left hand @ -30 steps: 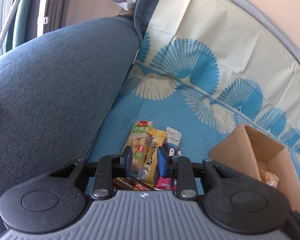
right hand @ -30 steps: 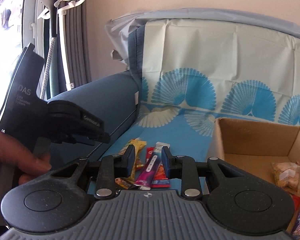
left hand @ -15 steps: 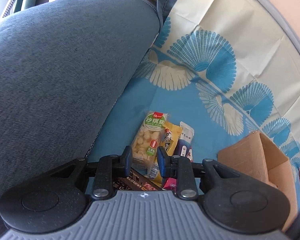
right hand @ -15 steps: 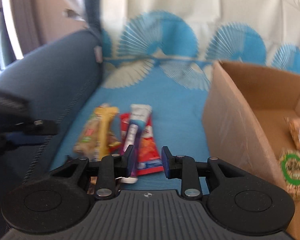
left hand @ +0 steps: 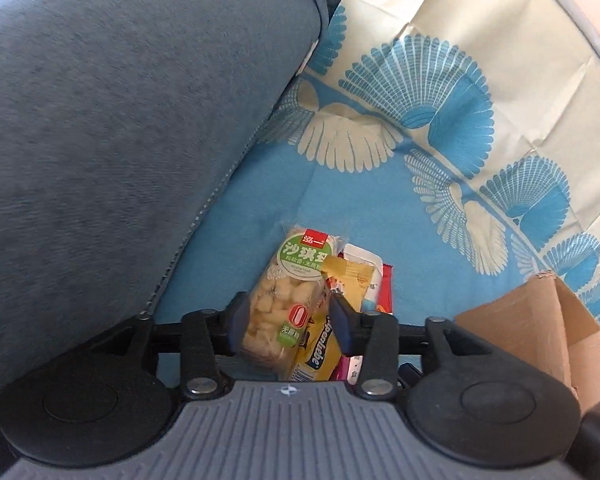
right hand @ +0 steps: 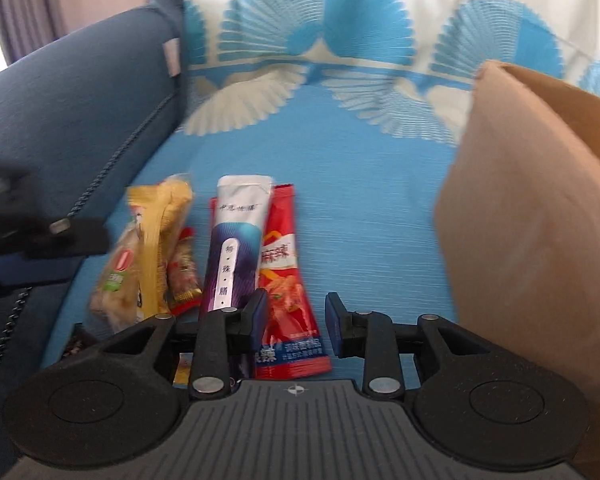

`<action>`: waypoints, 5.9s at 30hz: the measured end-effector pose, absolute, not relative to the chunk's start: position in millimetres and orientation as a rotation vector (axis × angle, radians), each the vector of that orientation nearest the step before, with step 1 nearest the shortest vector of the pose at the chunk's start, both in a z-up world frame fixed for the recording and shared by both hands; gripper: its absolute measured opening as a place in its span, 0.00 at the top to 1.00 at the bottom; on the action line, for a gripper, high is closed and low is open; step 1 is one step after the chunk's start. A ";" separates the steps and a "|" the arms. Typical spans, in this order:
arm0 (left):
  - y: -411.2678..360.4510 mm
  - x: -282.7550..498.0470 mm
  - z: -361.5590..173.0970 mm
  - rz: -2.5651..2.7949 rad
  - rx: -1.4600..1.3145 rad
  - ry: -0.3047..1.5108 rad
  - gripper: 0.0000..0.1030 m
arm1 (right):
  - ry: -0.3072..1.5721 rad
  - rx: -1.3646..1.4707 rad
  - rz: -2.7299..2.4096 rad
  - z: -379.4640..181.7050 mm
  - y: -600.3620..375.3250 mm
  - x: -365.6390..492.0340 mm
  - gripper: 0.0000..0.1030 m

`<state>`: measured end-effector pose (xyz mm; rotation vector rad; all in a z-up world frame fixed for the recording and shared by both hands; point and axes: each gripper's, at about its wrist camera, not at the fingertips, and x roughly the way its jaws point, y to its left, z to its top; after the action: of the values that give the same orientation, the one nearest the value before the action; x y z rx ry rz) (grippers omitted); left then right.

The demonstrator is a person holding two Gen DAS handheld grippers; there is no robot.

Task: Organize snacks
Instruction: 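Grasp the clear peanut bar pack with the left tool while the right tool reaches the red spicy strip pack, then grasp the red spicy strip pack with the right tool while the left tool holds the peanut pack, then carry the peanut pack and red spicy strip pack over the cardboard box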

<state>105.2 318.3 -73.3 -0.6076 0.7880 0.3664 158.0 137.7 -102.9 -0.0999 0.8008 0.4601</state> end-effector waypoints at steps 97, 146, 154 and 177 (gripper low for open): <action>277.6 17.3 -68.6 0.186 -0.601 1.020 0.63 | 0.928 -0.322 0.633 -101.1 86.1 23.3 0.50; 252.7 42.5 -87.5 0.237 -0.327 1.142 0.61 | 0.920 -0.307 0.612 -103.6 84.4 25.5 0.52; 253.0 43.1 -86.7 0.247 -0.325 1.127 0.61 | 0.914 -0.296 0.610 -101.8 83.0 25.3 0.53; 250.9 4.7 -7.1 0.336 -0.370 0.691 0.61 | 0.577 -0.154 0.685 -26.8 44.5 -1.0 0.53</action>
<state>4.7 250.9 -7.1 -0.3697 0.6910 0.3362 -1.0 44.5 -26.8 -0.1541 0.5766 0.6851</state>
